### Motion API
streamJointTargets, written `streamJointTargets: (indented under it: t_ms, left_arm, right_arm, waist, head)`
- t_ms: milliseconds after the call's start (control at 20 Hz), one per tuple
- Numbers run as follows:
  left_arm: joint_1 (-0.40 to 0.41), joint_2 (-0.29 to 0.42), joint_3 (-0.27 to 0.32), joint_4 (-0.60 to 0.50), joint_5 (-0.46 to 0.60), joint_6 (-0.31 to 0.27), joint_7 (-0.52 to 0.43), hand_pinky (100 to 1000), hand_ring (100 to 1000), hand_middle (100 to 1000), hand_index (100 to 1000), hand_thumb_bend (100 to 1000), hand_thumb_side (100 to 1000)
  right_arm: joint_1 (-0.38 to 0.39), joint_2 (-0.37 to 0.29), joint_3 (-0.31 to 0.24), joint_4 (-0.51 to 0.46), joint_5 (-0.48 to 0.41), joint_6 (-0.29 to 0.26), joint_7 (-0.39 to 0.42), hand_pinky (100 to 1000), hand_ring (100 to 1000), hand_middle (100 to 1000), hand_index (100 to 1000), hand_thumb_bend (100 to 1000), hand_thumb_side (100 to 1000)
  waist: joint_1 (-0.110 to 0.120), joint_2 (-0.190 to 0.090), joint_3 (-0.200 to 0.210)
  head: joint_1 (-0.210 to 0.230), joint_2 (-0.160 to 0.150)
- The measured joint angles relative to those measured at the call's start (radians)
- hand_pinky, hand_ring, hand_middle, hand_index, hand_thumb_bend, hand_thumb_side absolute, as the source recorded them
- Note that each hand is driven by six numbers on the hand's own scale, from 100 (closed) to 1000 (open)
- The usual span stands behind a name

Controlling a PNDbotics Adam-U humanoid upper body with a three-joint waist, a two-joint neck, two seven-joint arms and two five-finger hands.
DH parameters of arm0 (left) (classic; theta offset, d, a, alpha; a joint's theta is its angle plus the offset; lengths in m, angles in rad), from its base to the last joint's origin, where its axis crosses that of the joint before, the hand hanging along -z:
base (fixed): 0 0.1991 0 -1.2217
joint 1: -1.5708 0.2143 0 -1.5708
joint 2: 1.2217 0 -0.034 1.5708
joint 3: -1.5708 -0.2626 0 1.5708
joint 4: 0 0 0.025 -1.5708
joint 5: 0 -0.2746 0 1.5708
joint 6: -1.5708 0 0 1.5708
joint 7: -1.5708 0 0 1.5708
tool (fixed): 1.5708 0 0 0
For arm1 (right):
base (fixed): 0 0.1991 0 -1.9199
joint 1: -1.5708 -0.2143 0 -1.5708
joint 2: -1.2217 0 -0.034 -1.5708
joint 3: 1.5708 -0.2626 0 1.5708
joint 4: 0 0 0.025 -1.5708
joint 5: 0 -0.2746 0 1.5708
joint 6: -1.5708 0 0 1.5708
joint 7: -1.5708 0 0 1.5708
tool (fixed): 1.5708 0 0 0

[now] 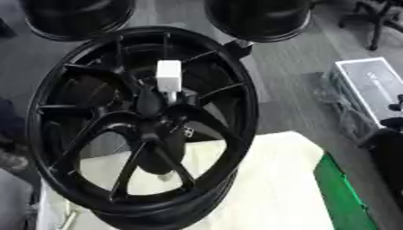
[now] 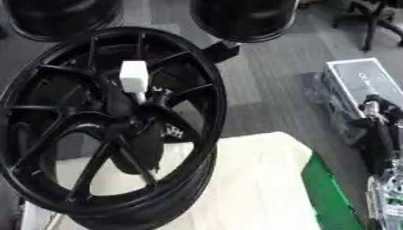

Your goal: Pull the pin out of the wheel hub.

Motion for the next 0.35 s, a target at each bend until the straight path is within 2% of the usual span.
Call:
streamJointTargets:
  t_ms: [100,200,350]
  left_arm:
    - [0.006,-0.099,0.019,-0.097,0.052,0.128,0.019,514,524,615,745,873,529]
    - [-0.004,-0.174,0.033,-0.142,0.064,0.231,0.029,515,524,613,742,866,527]
    - [-0.029,-0.238,0.045,-0.161,0.055,0.33,0.036,513,521,604,735,859,521]
  right_arm:
    - [0.001,0.0,-0.002,0.0,-0.001,-0.001,-0.001,666,503,619,761,100,692]
    - [0.001,0.001,-0.005,0.0,-0.001,-0.002,-0.002,666,503,619,761,100,685]
    - [0.002,0.007,-0.005,0.0,-0.002,-0.003,-0.001,666,503,619,761,100,677]
  waist:
    - [-0.005,0.0,0.008]
    - [-0.011,-0.001,0.018]
    - [-0.024,-0.001,0.022]
  head:
    - [-0.001,0.0]
    - [-0.004,0.0]
    - [-0.005,0.0]
